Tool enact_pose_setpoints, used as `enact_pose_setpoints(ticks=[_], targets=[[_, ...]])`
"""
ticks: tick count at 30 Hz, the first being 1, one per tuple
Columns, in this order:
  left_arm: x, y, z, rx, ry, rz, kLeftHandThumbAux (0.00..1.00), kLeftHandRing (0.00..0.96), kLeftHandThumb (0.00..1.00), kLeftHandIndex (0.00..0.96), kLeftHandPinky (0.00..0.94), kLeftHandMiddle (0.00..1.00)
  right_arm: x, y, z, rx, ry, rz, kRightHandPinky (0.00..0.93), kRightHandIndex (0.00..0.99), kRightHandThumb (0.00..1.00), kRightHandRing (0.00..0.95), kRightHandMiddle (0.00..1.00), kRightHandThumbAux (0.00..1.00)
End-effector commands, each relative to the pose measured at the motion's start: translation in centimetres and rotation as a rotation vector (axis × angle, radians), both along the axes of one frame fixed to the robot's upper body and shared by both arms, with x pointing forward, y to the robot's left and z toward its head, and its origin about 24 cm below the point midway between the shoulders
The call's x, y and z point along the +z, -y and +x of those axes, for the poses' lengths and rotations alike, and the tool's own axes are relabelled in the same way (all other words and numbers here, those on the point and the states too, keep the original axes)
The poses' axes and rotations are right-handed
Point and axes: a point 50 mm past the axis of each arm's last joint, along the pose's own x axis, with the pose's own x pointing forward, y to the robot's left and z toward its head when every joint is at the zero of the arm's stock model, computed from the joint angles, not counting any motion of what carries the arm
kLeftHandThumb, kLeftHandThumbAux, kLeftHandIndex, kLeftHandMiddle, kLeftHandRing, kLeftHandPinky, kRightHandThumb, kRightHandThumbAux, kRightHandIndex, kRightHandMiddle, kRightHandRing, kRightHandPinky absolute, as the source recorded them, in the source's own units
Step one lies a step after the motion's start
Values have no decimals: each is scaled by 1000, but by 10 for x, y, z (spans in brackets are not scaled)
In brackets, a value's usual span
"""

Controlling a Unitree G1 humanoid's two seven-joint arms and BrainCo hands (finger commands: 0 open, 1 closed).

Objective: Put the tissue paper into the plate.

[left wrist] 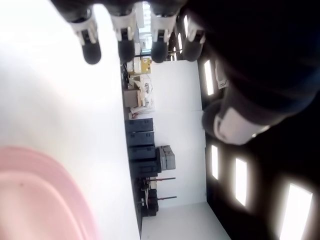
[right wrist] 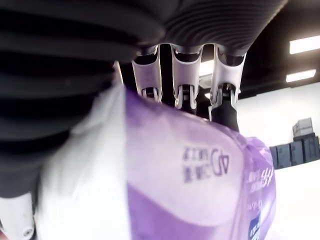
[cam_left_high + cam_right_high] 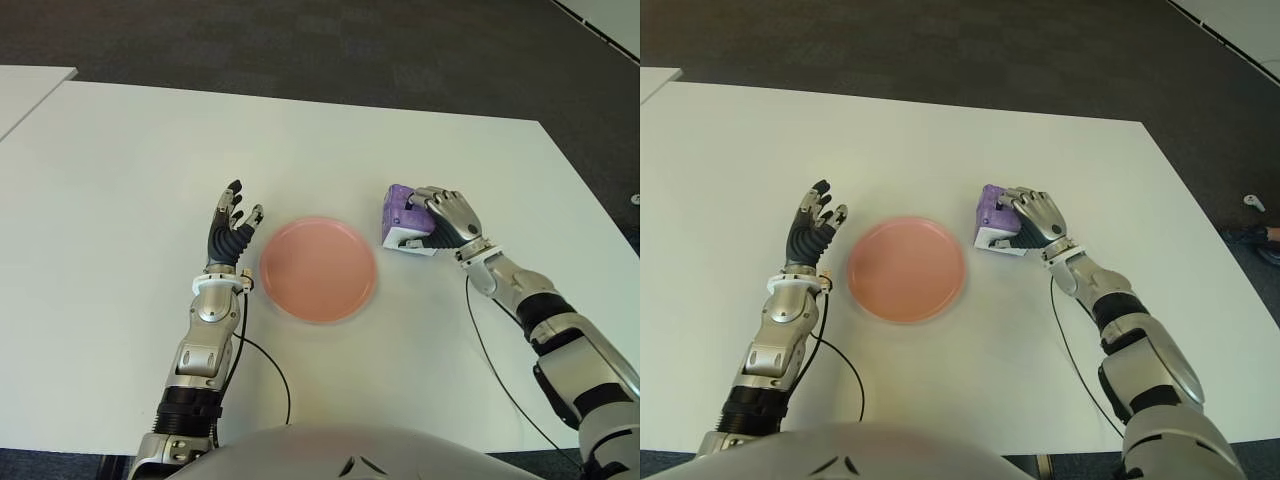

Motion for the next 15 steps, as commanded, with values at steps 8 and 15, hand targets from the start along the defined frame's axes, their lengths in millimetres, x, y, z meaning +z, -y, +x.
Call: enact_pose_setpoints(ticks=[8,15], targets=[[-10,-2,1,-4,-6,31,622,0,0,2,0,0,29,-7,7,64,29,64,454,399,830,529,511,680],[-10,0,1,0,-3,35,621,0,0,0,0,0,34,-12,6,133,-66,50,216,290,573,271,306,574]])
